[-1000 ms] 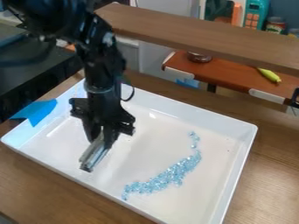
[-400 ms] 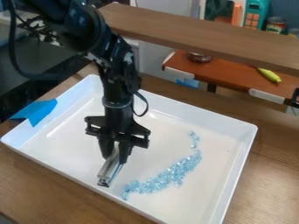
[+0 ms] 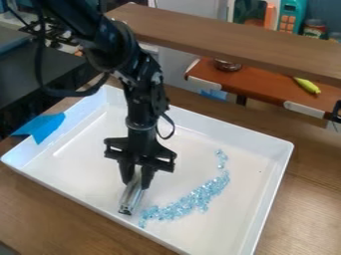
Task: Sweep into pile
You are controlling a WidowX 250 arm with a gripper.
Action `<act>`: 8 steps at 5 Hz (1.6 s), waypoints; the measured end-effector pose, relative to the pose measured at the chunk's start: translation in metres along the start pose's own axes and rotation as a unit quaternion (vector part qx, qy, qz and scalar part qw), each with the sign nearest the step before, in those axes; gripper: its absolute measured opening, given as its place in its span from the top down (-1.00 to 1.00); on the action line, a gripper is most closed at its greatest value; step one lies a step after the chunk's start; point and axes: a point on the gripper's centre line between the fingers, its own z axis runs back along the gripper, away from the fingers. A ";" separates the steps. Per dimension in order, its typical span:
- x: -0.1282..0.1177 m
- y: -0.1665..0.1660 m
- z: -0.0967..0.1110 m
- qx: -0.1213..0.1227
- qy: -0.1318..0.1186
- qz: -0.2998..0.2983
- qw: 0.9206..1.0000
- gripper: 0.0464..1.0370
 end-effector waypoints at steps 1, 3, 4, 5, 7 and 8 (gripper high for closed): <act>0.003 -0.003 -0.003 0.002 0.002 0.006 1.000 0.38; -0.006 -0.011 -0.004 0.005 0.018 0.002 1.000 0.38; -0.015 -0.023 -0.003 0.000 0.035 -0.001 0.999 0.38; -0.022 -0.036 -0.002 -0.005 0.045 -0.008 0.999 0.38; -0.018 -0.070 0.004 -0.056 0.043 -0.034 0.997 0.38; -0.010 -0.085 0.004 -0.102 0.041 -0.054 0.993 0.38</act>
